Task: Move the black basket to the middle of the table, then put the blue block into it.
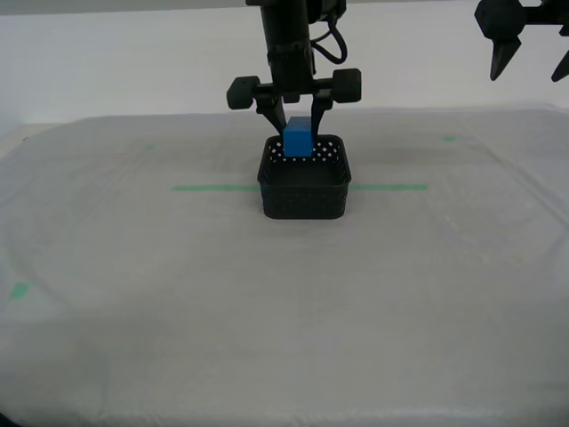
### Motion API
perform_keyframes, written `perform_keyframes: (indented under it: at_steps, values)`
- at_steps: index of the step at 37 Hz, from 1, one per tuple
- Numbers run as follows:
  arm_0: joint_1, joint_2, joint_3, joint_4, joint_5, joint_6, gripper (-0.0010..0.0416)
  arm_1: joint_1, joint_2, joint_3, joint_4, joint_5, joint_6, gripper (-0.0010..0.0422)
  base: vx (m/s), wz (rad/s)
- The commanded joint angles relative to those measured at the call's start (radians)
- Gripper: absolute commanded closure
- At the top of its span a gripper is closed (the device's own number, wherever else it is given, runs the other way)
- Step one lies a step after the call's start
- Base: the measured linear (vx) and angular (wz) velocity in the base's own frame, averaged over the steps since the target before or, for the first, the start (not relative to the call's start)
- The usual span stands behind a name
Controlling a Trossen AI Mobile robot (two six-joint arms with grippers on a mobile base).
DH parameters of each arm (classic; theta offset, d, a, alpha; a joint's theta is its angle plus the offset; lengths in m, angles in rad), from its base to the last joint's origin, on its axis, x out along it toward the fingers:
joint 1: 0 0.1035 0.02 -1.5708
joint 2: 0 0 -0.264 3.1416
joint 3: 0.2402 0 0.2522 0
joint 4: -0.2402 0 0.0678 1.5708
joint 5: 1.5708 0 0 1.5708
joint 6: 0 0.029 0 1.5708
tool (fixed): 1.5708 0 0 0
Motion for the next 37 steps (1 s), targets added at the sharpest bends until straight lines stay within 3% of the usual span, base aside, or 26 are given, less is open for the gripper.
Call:
perform_keyframes:
  at_steps: [1, 14, 19, 31, 37]
  values:
    - [0.0, 0.0, 0.001, 0.013, -0.001, -0.001, 0.0007, -0.003, -0.001, -0.032, 0.042, -0.001, -0.004, 0.0412, 0.0, 0.0]
    - [0.0, 0.0, 0.001, 0.016, -0.001, -0.001, 0.0007, -0.003, -0.001, -0.146, 0.178, -0.002, -0.03, 0.0412, 0.0, 0.0]
    - [0.0, 0.0, 0.001, 0.015, -0.001, -0.001, 0.0007, -0.004, -0.001, -0.17, 0.211, -0.013, -0.066, 0.0412, 0.0, 0.0]
    - [0.0, 0.0, 0.001, 0.016, -0.001, -0.001, 0.0007, -0.006, -0.001, -0.177, 0.238, -0.034, -0.07, 0.0411, 0.0, 0.0]
    - [0.0, 0.0, 0.001, 0.016, -0.001, -0.001, 0.0007, -0.008, -0.001, -0.177, 0.238, -0.035, -0.07, 0.0376, 0.0, 0.0]
